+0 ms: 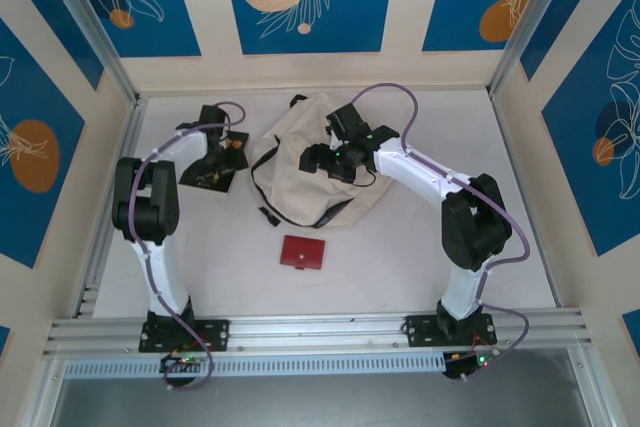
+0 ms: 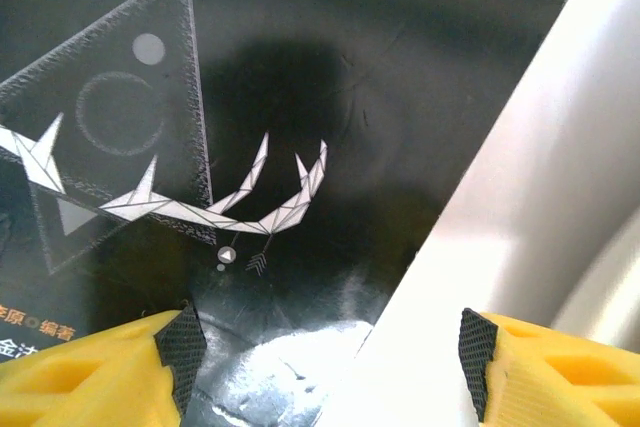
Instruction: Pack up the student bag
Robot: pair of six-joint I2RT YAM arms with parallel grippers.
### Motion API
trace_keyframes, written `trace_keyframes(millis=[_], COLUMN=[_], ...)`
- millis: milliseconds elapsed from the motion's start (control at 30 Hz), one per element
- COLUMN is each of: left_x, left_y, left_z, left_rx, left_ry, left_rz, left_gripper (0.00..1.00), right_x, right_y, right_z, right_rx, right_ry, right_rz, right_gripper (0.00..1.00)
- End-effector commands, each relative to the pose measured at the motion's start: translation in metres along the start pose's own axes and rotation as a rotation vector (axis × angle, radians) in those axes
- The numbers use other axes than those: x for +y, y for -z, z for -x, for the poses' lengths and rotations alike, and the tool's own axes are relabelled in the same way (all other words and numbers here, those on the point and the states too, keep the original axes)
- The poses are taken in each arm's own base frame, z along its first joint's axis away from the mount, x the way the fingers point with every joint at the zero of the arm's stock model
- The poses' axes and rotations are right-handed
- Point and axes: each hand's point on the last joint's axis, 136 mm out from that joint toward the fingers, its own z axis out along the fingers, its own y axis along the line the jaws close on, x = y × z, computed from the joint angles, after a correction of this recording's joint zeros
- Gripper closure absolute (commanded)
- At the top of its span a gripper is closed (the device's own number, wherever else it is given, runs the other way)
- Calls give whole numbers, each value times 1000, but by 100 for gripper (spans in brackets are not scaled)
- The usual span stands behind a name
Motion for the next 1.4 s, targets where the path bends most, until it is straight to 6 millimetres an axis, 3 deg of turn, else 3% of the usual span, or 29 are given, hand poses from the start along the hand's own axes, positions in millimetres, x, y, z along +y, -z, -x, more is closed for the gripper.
trace_keyframes(millis=[0,233,367,533,667,800,967,1067,1167,1367], left_x=[15,31,18,3,25,52,94,109,116,126], left_y=[-9,6,24,61,76,75,67,58,48,50], left_z=[-71,-129,-139,-102,-66,-48,-41,-38,-38,-33], left_rx=[187,200,188,74,-12,-47,-56,-54,-33,-47], left_ry=[-1,60,40,-6,31,122,244,315,354,382], left_rz=[85,98,35,-32,7,23,56,37,19,30], left_gripper=[29,30,30,24,22,24,21,18,19,24], right_x=[7,8,14,37,70,103,145,165,173,156], right_y=[1,5,5,-2,-18,-41,-77,-98,-126,-180], right_z=[1,4,8,9,-3,-18,-43,-57,-70,-79], right_rx=[1,-20,-38,-37,-13,26,88,125,138,110], right_ry=[-1,10,31,91,143,179,238,262,300,444], right_rz=[20,8,2,1,40,82,129,155,154,41], right_gripper=[21,22,22,22,27,36,44,50,58,61])
